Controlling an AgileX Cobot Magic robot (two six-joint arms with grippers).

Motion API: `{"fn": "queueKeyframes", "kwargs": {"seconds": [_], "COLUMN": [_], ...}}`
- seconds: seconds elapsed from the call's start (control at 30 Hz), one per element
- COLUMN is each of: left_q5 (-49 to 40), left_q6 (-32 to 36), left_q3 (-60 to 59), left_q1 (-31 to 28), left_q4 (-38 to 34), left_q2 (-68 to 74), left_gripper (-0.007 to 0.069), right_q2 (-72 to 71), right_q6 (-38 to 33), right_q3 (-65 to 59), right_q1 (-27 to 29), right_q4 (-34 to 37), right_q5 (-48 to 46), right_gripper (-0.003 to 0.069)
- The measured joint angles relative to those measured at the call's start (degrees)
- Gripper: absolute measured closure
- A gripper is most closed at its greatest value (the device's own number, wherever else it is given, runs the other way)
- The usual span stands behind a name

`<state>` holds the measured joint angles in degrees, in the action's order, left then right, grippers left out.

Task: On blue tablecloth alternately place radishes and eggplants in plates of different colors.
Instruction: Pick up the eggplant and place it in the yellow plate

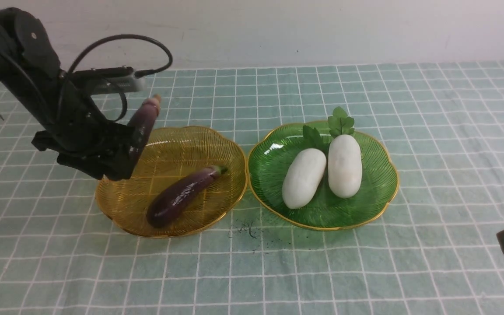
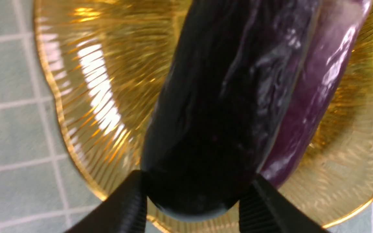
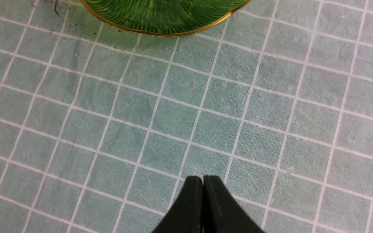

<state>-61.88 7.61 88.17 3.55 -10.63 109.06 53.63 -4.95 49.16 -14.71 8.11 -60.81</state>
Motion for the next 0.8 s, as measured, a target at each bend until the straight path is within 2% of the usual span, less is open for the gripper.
{"fn": "queueKeyframes", "kwargs": {"seconds": [0.17,0.23,0.3,0.4,0.57,0.6,0.63,0.7,0.8], "left_q5": [0.8,0.2,-1.1,-3.1,-5.6,-5.9,-6.1,-7.4,-8.5], "left_q6": [-0.4,-0.4,-0.5,-0.5,-0.4,-0.4,-0.4,-0.4,-0.4], "left_q3": [0.0,0.0,0.0,0.4,1.6,1.7,1.7,1.8,1.8], "left_q1": [1.2,1.2,1.2,1.2,1.2,1.2,1.2,1.2,1.2], "left_q4": [-0.4,-0.4,-0.4,0.0,1.3,1.6,1.6,1.6,1.6], "left_q2": [0.3,0.3,0.3,0.1,-2.4,-3.8,-5.3,-8.3,-13.0], "left_gripper": [0.0132,0.0106,0.0114,0.0186,0.0426,0.0519,0.0572,0.0615,0.0632], "right_q2": [0.0,0.0,0.0,-0.1,-1.6,-2.5,-3.5,-6.9,-12.6], "right_q6": [0.0,0.0,0.0,0.0,0.0,0.0,0.0,0.0,0.0], "right_q3": [0.0,0.0,0.0,0.0,0.0,0.0,0.0,0.0,0.0], "right_q1": [0.0,0.0,0.0,0.0,0.0,0.0,0.0,0.0,0.0], "right_q4": [0.3,0.6,0.5,0.3,0.0,-0.1,-0.3,-1.6,-3.9], "right_q5": [2.2,2.3,2.4,2.4,2.5,2.5,2.5,2.5,2.3], "right_gripper": [0.0673,0.0673,0.0673,0.0673,0.0673,0.0673,0.0673,0.0673,0.0673]}}
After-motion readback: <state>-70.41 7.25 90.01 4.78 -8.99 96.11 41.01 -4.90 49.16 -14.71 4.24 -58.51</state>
